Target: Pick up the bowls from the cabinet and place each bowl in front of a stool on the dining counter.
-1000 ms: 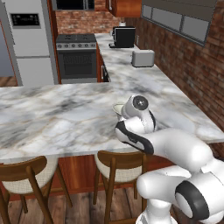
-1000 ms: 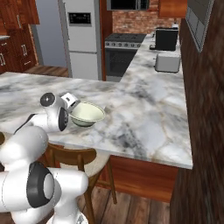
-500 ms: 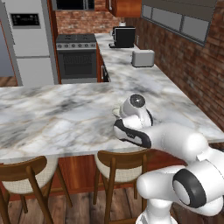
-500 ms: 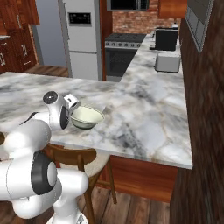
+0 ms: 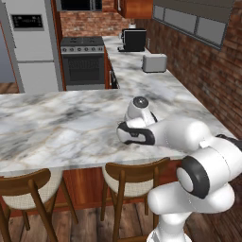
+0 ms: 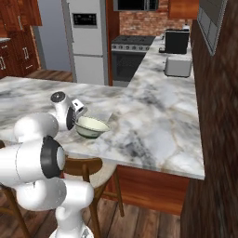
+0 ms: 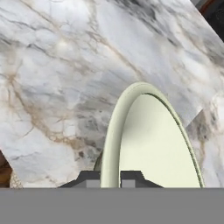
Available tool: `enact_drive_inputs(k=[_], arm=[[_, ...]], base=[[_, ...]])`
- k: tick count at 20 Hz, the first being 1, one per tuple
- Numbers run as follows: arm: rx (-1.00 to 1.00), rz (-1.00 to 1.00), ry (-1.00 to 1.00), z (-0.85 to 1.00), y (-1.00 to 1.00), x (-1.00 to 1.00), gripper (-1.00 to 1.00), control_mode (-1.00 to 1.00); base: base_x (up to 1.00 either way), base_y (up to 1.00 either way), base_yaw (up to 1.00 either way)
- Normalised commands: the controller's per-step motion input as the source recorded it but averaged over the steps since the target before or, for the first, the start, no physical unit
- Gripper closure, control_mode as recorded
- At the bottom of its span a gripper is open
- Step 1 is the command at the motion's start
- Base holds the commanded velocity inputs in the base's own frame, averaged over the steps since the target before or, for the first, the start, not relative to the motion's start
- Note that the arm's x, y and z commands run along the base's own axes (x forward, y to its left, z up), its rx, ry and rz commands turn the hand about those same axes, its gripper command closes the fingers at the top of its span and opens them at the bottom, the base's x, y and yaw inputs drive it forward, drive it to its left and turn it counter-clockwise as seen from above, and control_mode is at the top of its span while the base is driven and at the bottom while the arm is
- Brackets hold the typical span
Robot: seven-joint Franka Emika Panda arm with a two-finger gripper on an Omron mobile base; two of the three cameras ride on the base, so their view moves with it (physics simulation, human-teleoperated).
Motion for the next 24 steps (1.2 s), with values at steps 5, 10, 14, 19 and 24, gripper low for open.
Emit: enact_drive_inputs(k=[5, 10, 14, 19, 24], arm=[[-0.03, -0.03, 0.01, -0.50, 0.14, 0.57, 1.00, -1.00], [-0.03, -0.03, 0.00, -0.51, 0.07, 0.64, 1.00, -1.00], [-0.02, -0.04, 0.00, -0.46, 0.06, 0.61, 1.00, -1.00], [-0.03, -0.04, 0.00, -0.42, 0.10, 0.23, 1.00, -1.00], [-0.02, -0.06, 0.00, -0.38, 0.08, -0.03, 1.00, -1.00]], base=[[0.00, 0.00, 0.00], [0.00, 0.00, 0.00], [0.00, 0.00, 0.00], [0.00, 0.00, 0.00], [0.00, 0.00, 0.00]])
